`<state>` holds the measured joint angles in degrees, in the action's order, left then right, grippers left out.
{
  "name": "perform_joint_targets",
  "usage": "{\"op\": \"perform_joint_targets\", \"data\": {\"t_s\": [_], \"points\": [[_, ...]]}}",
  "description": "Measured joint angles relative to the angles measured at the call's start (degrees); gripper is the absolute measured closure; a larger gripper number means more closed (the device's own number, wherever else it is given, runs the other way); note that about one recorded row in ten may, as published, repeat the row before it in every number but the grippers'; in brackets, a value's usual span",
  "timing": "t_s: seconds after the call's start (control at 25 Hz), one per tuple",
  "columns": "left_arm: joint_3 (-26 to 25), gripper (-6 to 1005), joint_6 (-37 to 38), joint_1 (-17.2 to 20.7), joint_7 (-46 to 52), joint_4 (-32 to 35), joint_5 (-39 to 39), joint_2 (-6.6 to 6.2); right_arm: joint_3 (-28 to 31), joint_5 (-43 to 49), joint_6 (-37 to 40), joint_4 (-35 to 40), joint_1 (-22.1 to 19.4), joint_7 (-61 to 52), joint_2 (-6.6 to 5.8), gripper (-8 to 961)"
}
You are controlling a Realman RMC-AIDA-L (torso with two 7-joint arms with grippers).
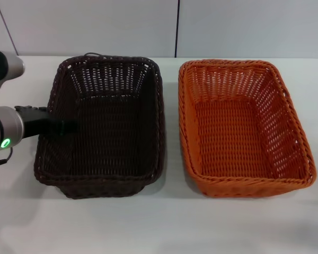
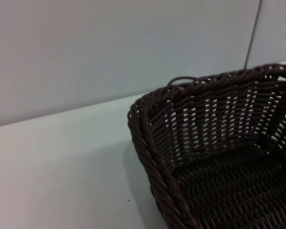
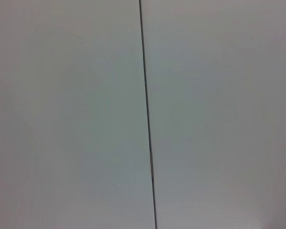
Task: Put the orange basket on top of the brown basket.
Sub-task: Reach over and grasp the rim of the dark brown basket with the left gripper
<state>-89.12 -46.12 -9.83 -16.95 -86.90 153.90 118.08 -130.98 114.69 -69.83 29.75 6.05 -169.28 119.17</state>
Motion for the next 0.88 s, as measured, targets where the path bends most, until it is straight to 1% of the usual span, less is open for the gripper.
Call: {"op": "perform_joint_targets", "data": {"t_s": [0.04,0.08,0.36,0.56,0.8,0.88], "points": [[0.00,198,0.00,0.00,0.00,0.00,0.00,0.00,0.00,0.00,0.05,0.00,0.00,0.00,0.00,132],[-0.06,198,-0.01,-0.98,-0.08,1.29,-0.01,0.00,0.00,0.00,0.10,0.00,0.01,0.00,0.00,132],[-0.10,198,-0.62,-1.79,-0.11,1.65,0.10,-0.02,0.02,0.00,0.14,0.03,-0.07,0.00,0.00,132],[-0.25,374,-1.93,-3.06,-0.43,2.59,0.96,-0.15,-0.01,0.00,0.14,0.13,-0.06,0.00,0.00,132],[-0.01,531,-2.24,-2.56,-0.59,0.81,1.73,-0.08,-0.06,0.00,0.14,0.31,-0.07,0.00,0.00,132],[-0.20,565,-2.48,-2.49,-1.24,0.31,1.73,-0.15,-0.06,0.00,0.14,0.36,-0.07,0.00,0.00,132]]}}
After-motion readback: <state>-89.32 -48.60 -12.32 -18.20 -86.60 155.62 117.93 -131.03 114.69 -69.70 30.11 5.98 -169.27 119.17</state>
